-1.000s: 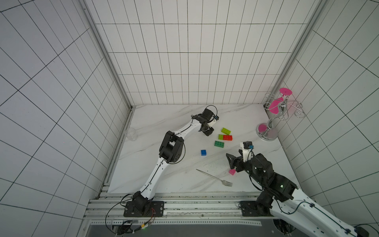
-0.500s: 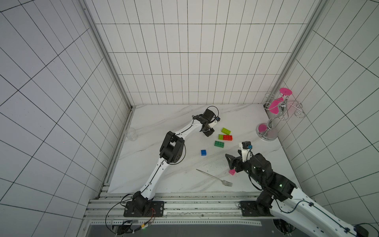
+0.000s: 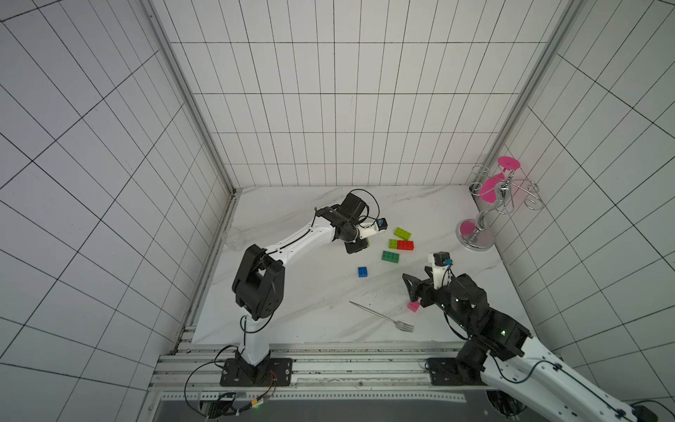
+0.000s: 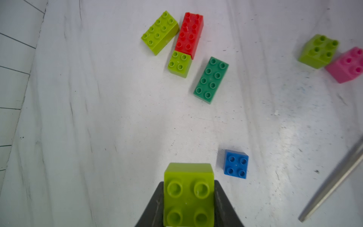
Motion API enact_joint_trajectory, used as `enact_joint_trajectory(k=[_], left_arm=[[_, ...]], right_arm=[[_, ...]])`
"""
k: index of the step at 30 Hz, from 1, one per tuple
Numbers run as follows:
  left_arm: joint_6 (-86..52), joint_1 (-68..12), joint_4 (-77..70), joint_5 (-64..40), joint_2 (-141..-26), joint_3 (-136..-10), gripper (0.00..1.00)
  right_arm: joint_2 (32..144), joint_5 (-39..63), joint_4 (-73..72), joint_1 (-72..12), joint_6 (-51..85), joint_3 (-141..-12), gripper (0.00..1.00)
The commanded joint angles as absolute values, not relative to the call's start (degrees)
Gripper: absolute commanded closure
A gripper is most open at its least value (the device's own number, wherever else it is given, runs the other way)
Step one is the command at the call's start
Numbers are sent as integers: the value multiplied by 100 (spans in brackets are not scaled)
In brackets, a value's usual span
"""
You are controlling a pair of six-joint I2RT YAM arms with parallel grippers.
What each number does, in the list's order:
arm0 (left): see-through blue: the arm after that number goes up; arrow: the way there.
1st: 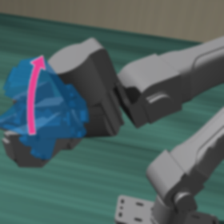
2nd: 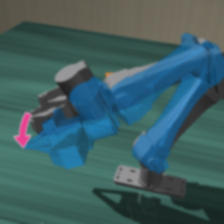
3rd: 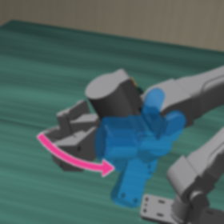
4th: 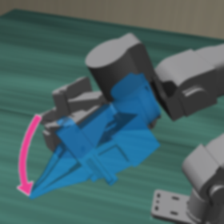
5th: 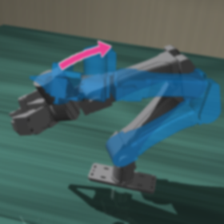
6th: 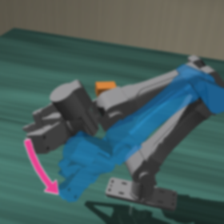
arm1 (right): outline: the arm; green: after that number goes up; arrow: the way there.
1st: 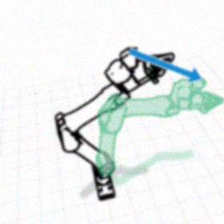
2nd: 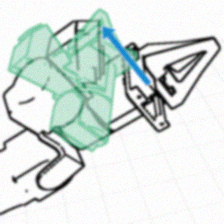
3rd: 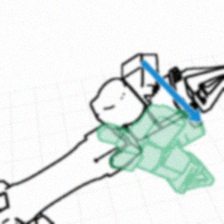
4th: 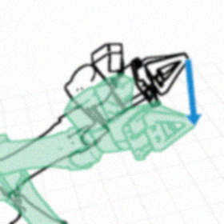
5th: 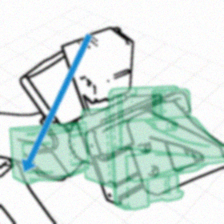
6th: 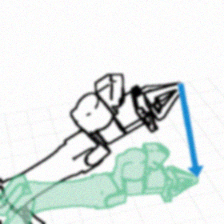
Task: Assemble a spoon with lego
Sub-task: Pick up the lego brick from the center of the board, then assemble the lego brick with the lego brick.
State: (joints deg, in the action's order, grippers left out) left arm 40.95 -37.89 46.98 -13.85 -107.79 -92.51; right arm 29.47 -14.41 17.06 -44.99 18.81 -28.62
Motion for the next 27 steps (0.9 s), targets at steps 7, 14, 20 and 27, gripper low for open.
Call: enact_joint_trajectory(k=[7, 14, 20, 27], left_arm=[[4443, -3875, 4425, -1688, -11023, -8551, 87], [4675, -4120, 4399, -1570, -11299, -8566, 86], [4755, -4189, 4535, -1310, -11596, -8701, 85], [4685, -4184, 4284, -1186, -11723, -8494, 85]], right_arm=[[2884, -1344, 1626, -4481, 1916, -2743, 16], [2909, -1307, 1586, -4476, 1916, -2725, 16], [2887, -1306, 1599, -4481, 1916, -2725, 16], [2894, -1318, 1588, -4480, 1916, -2716, 16]])
